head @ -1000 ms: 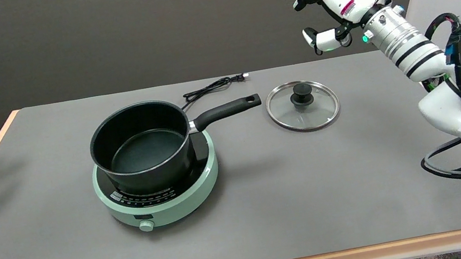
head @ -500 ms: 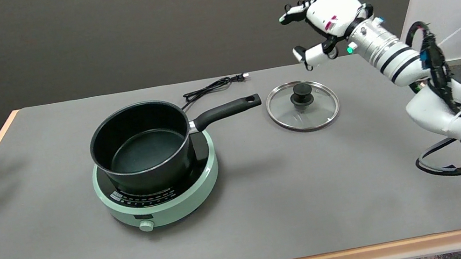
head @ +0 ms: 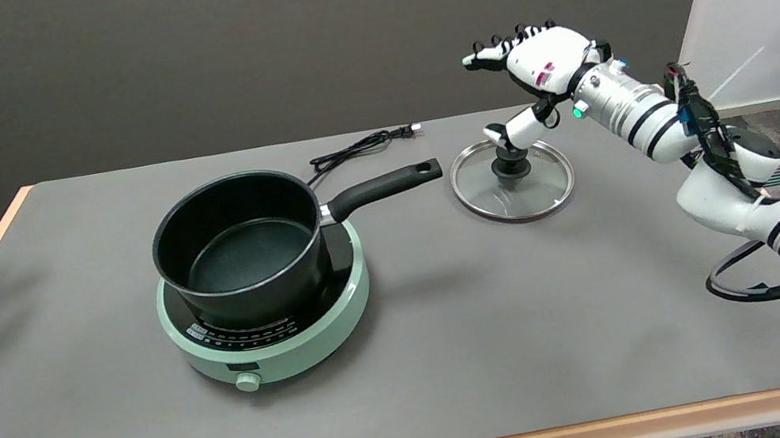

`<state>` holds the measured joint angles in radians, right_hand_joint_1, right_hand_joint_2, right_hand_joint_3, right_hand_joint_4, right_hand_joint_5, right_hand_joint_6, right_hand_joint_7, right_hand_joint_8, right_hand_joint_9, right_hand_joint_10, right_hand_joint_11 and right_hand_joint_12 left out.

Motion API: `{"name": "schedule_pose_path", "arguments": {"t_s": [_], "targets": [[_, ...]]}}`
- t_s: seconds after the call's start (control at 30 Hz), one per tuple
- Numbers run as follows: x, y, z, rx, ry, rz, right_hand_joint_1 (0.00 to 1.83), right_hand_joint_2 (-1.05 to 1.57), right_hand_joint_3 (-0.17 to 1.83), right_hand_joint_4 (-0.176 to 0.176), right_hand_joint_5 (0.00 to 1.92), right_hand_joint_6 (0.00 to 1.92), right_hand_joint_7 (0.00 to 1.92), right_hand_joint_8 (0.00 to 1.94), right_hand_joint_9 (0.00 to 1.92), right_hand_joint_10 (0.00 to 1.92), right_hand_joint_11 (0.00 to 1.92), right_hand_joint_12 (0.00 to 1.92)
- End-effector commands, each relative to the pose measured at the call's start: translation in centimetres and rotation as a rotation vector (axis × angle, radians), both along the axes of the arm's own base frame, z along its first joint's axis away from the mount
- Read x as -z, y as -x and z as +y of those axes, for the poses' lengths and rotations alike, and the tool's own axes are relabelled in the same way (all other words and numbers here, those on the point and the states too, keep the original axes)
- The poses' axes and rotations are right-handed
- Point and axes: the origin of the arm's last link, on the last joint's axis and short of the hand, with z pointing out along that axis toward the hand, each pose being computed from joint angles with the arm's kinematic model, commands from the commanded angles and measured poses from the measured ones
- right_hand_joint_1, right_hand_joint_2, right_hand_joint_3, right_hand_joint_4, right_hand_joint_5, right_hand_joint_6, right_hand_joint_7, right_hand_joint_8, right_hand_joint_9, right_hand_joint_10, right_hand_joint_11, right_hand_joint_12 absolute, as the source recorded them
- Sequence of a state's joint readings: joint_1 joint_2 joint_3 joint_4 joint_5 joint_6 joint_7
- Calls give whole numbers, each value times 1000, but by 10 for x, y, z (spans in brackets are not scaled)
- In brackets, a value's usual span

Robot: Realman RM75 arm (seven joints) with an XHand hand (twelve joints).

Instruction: Pick up the pot lid.

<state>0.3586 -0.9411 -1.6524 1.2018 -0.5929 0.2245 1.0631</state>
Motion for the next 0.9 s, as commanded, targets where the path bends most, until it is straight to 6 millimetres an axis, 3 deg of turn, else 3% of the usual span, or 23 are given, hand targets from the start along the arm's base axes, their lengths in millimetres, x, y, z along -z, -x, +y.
{"name": "schedule_pose_path", "arguments": {"t_s": [0.03,0.23,0.63,0.9], "targets": [[-2,25,9,93,-13,31,606,484,938,118,322,147,461,163,580,351,350,634],[-8,38,6,143,2,-13,591,500,929,135,379,160,497,168,601,376,355,629],[-15,52,-13,209,21,0,615,533,899,132,375,174,533,195,606,364,364,582],[-18,48,-22,226,21,-60,625,538,898,133,369,173,545,202,609,379,366,576]]}}
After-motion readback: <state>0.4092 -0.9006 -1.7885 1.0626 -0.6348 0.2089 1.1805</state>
